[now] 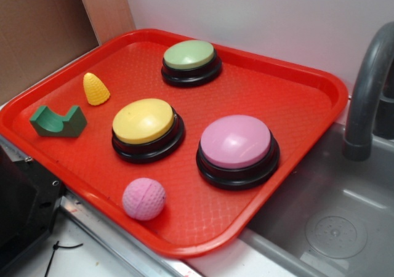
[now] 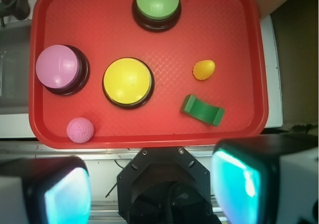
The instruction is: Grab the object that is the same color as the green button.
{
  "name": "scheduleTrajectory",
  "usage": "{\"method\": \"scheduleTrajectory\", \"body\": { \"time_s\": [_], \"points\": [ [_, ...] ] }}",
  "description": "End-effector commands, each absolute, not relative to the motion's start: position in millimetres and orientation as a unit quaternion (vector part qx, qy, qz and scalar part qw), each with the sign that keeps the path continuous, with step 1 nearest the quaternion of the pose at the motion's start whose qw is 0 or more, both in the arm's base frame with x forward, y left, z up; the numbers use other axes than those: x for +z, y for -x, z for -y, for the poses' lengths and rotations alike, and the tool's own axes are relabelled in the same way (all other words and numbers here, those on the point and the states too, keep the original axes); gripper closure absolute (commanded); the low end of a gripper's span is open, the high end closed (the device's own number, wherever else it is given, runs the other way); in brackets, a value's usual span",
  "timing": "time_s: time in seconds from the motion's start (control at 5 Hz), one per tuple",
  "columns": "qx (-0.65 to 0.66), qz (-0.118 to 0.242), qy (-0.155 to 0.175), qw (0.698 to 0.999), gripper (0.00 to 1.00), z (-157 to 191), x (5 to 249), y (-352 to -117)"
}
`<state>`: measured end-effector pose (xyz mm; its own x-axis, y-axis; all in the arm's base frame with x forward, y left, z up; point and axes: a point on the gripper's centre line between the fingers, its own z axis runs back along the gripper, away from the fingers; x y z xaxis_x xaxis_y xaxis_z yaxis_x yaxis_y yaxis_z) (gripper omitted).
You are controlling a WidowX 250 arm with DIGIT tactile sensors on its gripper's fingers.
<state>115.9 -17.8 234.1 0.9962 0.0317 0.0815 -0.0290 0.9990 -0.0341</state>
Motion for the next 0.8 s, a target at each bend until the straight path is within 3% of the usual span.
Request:
{"method": "scheduleTrajectory", "body": {
  "time_s": [0.0,0.4,0.6],
  "points": [
    [0.015,0.041,0.016,0.999,0.00,17.8,234.1,-115.9],
    [0.150,0.063,0.040,0.986,0.00,9.3,204.7,-121.4],
    [0.257,0.064,0.041,0.963,0.00,2.7,185.2,-124.3]
  ]
}}
